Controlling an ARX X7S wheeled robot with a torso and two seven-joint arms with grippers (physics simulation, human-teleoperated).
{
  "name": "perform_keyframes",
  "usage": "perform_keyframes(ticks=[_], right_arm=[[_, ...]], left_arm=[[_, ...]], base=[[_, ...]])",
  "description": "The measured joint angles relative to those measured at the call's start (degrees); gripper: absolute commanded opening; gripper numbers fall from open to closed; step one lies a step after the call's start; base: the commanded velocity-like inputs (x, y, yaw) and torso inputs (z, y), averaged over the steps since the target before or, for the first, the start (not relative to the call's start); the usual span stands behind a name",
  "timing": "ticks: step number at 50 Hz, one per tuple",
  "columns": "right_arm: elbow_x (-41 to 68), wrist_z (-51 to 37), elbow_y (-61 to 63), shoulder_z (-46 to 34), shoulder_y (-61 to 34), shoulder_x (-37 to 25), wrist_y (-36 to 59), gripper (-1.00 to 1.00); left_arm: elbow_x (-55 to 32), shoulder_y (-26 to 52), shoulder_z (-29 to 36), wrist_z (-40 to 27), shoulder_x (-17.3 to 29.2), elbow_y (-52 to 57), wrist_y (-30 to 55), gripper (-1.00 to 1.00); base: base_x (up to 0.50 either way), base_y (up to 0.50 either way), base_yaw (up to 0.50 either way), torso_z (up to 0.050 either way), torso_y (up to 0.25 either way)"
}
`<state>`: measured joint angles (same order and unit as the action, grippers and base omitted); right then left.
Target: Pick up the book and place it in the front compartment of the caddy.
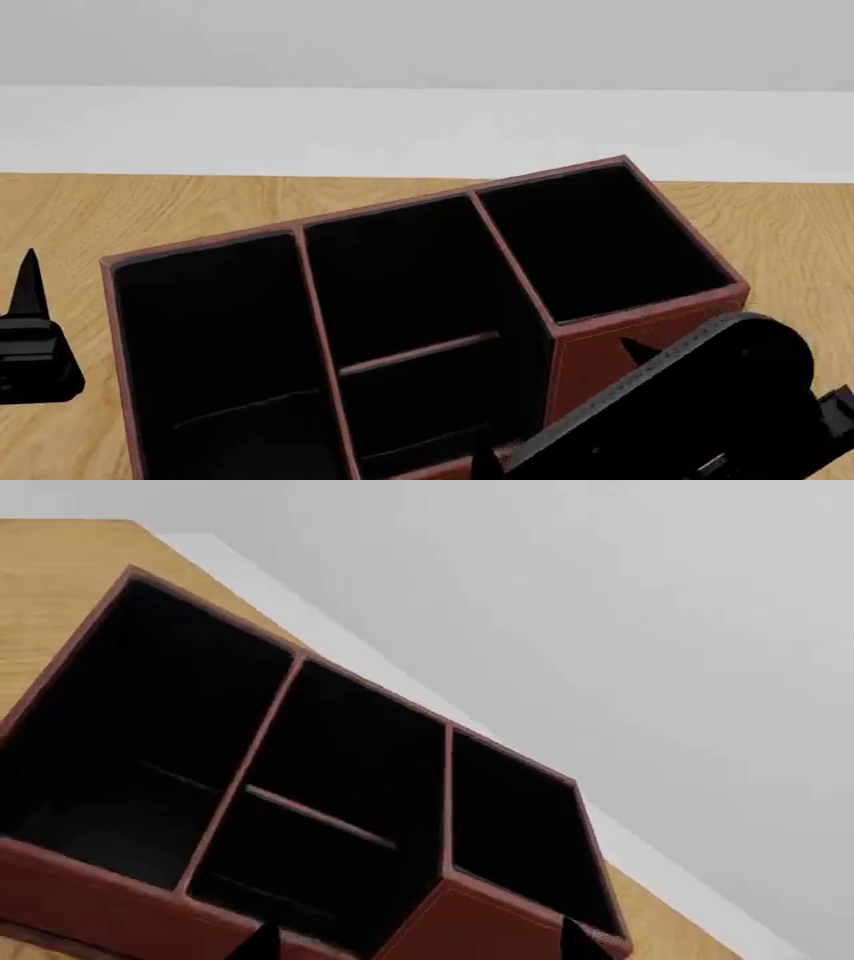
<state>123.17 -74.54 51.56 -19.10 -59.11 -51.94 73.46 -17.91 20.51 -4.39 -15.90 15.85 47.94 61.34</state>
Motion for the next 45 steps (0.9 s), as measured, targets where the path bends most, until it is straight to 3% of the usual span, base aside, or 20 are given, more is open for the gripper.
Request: perform_keyframes(ticks=[16, 45], right_arm=[[11.8, -4.2, -0.6, -11.9, -7.8, -1.4, -0.2, 1.0], [20.1, -7.0, 3.0, -26.1, -12.5, 0.7, -1.9, 1.0]], left_arm=[[-0.8, 0.9, 0.1, -0.5, 0.1, 0.6, 1.0, 1.0], [-1.3, 0.4, 0.4, -1.2, 0.6, 0.2, 0.1, 1.0]], base=[[0.0, 0.0, 0.0, 0.0, 0.0], [0.0, 0.0, 0.0, 0.0, 0.0]])
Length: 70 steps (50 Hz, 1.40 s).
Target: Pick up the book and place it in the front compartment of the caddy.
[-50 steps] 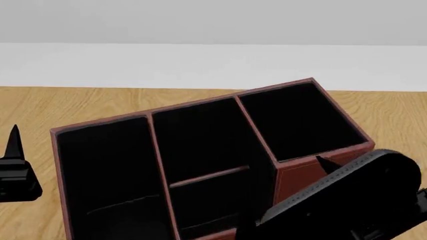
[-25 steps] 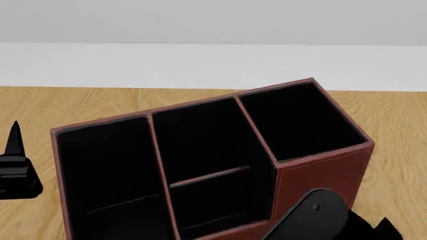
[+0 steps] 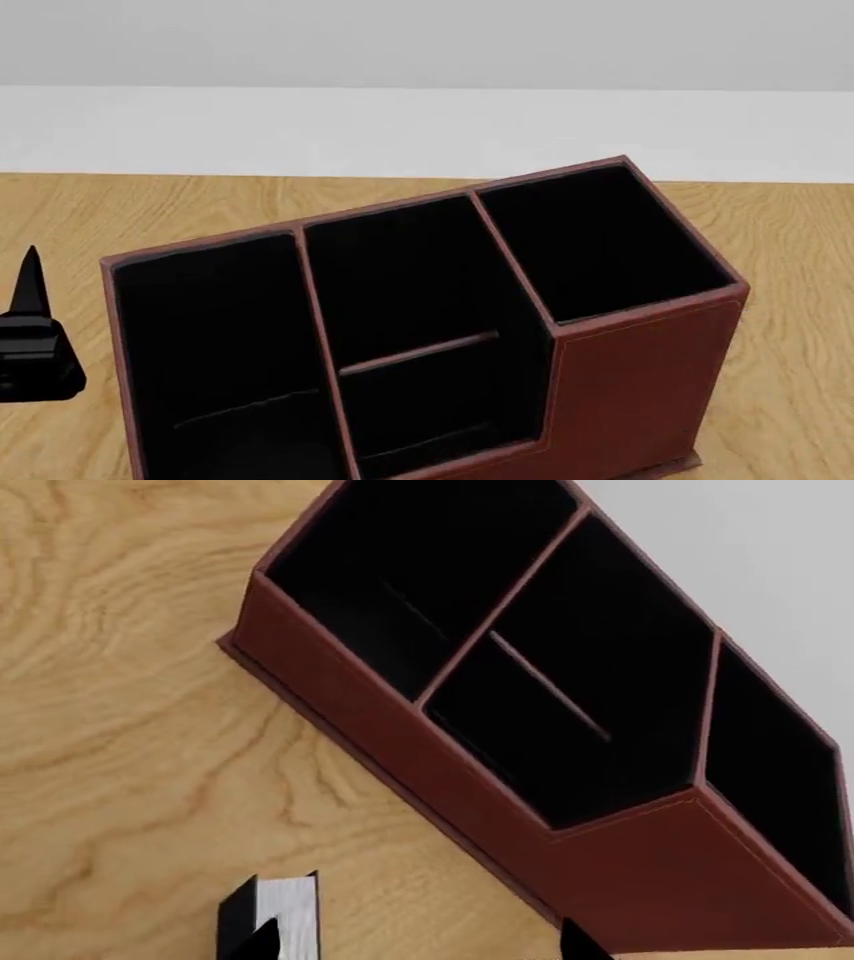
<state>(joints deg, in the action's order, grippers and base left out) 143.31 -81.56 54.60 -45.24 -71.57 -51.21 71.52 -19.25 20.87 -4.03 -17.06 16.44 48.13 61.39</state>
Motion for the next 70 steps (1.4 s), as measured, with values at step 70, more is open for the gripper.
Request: perform_keyframes(ticks=[70], right_arm=[[-36.2, 35.1, -3.5, 19.2, 33.8, 3.9, 15.4, 1.0]], left_arm=[[-1.8, 1.3, 1.1, -2.5, 1.2, 1.0, 1.6, 1.0]], base=[[0.0, 0.0, 0.0, 0.0, 0.0]])
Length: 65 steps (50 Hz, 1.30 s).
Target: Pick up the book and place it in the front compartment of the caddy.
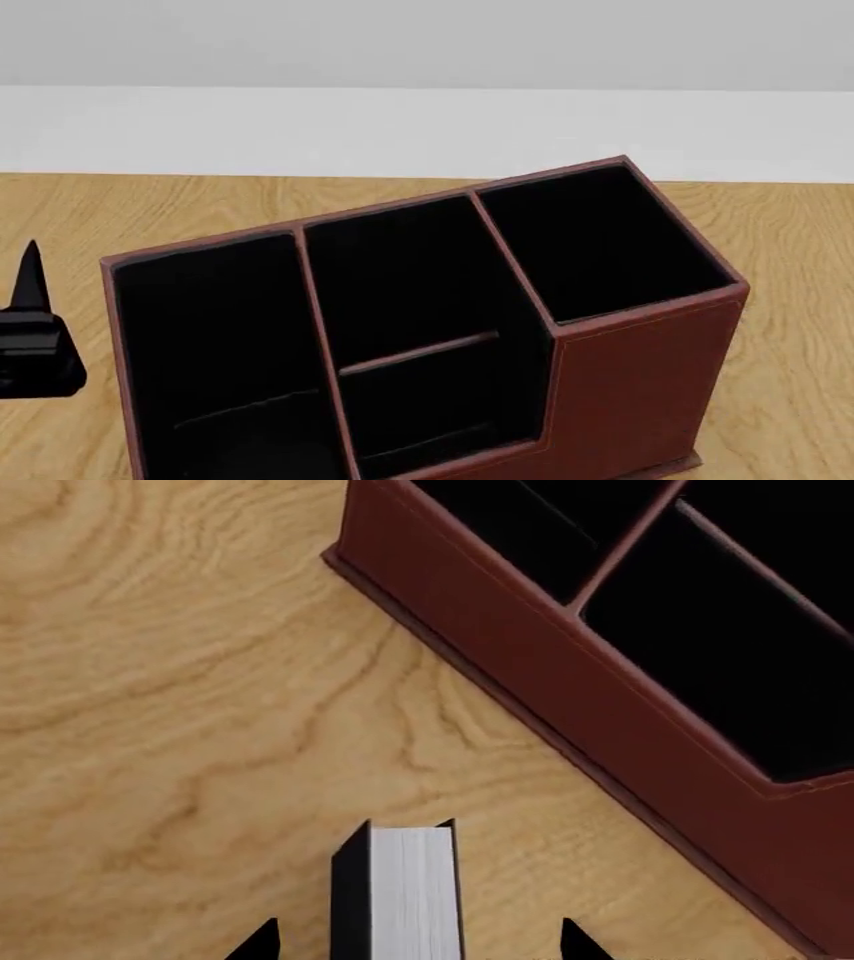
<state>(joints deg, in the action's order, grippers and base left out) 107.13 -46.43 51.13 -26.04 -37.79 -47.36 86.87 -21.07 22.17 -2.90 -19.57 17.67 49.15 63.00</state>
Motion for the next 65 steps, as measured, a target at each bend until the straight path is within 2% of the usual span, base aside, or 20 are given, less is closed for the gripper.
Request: perform_keyframes(ticks=[14, 28, 29, 37, 42, 52, 65], right_arm=[[-12.6, 11.2, 0.1, 1.4, 5.0, 0.2, 0.0, 1.0], [-25.2, 20.7, -0.3, -1.1, 9.4, -0.2, -3.0, 1.0], [-25.9, 21.1, -0.4, -1.3, 9.6, -0.3, -3.2, -1.0], [-29.3, 22.9, -0.2, -2.2, 10.2, -1.3, -5.3, -1.0], [-27.8, 22.1, -0.5, -2.1, 10.1, -1.4, -5.4, -1.0], [-16.4, 14.0, -1.4, -2.6, 6.7, -2.5, -5.1, -1.0], [-0.1, 0.6, -1.0, -7.5, -3.6, -3.9, -7.0, -1.0]], left_arm=[[-0.2, -0.8, -0.2, -0.1, 0.3, -0.3, -0.9, 1.0], [-0.5, -1.3, -0.5, -0.4, 0.6, -0.2, -1.4, 1.0], [-0.5, -1.3, -0.5, -0.4, 0.6, -0.2, -1.5, 1.0], [-0.7, -1.4, -0.5, -0.6, 0.7, -0.2, -1.6, 1.0], [-0.9, -1.2, -0.4, -0.7, 0.7, -0.2, -1.4, 1.0], [-1.3, -0.8, -0.1, -0.9, 0.6, -0.3, -1.3, 1.0], [-1.7, -0.5, 0.0, -1.1, 0.7, -0.3, -1.3, 1.0]], base=[[0.0, 0.0, 0.0, 0.0, 0.0], [0.0, 0.0, 0.0, 0.0, 0.0], [0.0, 0.0, 0.0, 0.0, 0.0], [0.0, 0.0, 0.0, 0.0, 0.0], [0.0, 0.0, 0.0, 0.0, 0.0], [0.0, 0.0, 0.0, -0.002, 0.0], [0.0, 0.0, 0.0, 0.0, 0.0]])
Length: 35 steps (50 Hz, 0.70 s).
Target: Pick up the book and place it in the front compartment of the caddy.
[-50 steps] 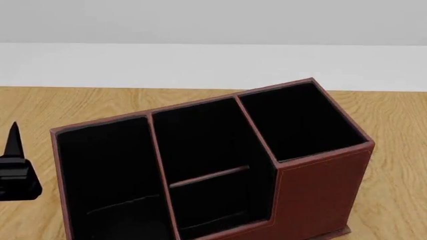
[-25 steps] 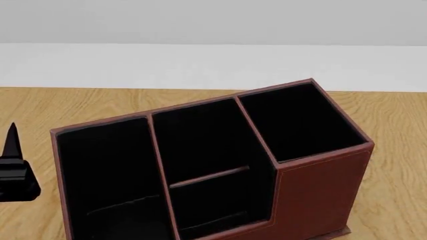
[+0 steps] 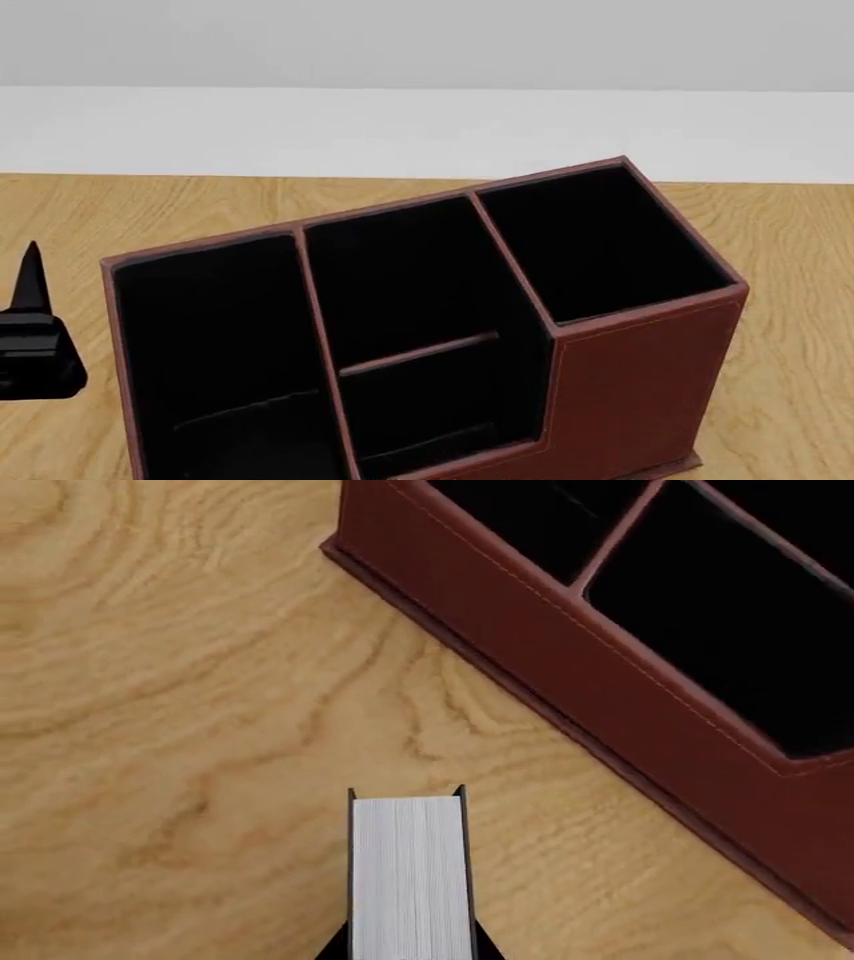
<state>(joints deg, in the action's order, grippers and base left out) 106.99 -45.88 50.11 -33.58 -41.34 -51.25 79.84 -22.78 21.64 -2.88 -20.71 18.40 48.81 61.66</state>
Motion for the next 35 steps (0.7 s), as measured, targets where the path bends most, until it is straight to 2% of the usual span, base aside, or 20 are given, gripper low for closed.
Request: perform_keyframes(ticks=[35], right_arm=[[34.2, -25.5, 1.3, -15.8, -39.9, -0.2, -9.2, -1.0]], left_arm=[[-0.7, -1.1, 0.1, -0.5, 0.4, -0.2, -1.3, 1.0]], base=[[0.0, 0.0, 0.0, 0.0, 0.0]])
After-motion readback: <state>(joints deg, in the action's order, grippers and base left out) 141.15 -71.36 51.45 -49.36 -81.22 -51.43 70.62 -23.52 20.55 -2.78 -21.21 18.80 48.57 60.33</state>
